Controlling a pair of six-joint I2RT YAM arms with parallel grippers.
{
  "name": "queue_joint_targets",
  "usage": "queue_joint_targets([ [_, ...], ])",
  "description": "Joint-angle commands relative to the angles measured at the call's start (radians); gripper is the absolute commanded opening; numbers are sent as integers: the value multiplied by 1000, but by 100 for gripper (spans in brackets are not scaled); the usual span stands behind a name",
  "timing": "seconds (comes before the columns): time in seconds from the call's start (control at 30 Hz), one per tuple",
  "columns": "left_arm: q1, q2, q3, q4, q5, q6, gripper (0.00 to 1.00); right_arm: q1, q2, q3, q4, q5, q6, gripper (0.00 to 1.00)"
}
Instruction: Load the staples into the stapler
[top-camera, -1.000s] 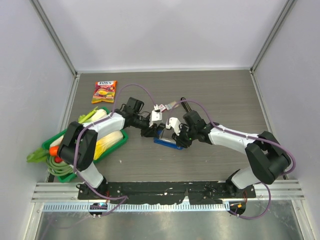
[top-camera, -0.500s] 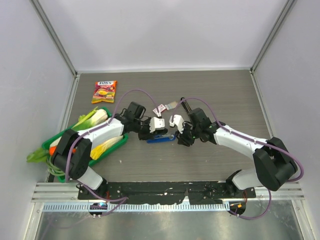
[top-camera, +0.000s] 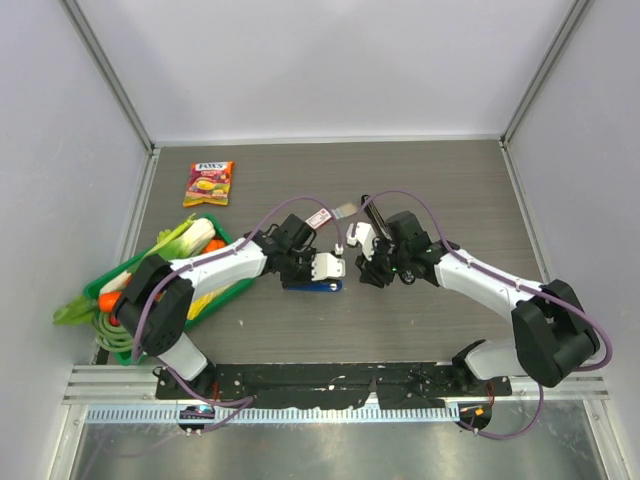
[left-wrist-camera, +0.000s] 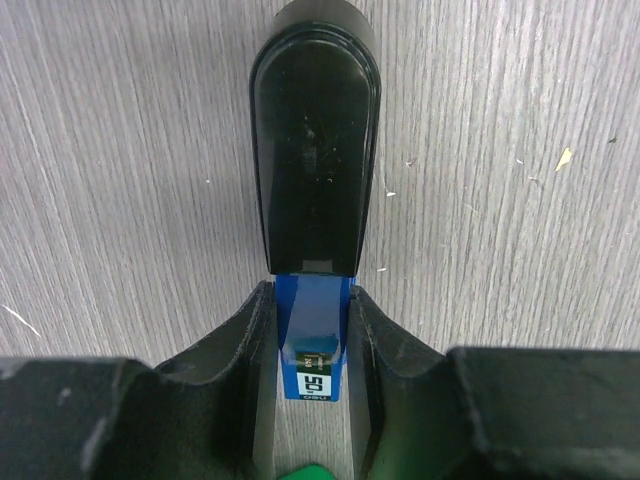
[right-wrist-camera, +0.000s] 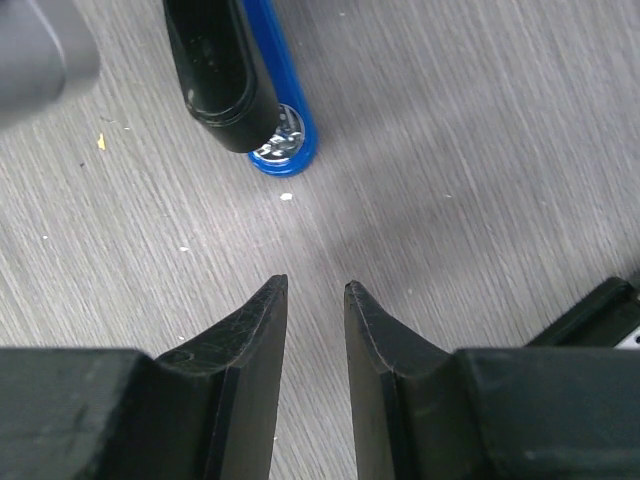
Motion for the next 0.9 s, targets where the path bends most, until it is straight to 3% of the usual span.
queue_joint_targets([
  [0.0, -23, 48, 64, -67, -82, 41, 1, -46, -59, 17, 21, -16, 25, 35],
  [0.37, -58, 178, 132, -135, -154, 52, 8, -123, -96, 11, 69, 49, 79, 35],
  [0.57, -61, 181, 163, -141, -148, 30, 27, -141, -16, 22, 69, 172, 103, 36],
  [0.7, -60, 166, 172, -136, -142, 10, 49, -143, 87, 65, 43, 267, 120, 36],
  [0.87, -60, 126, 156, -96, -150, 7, 58, -141, 82, 53, 69, 300, 125, 36],
])
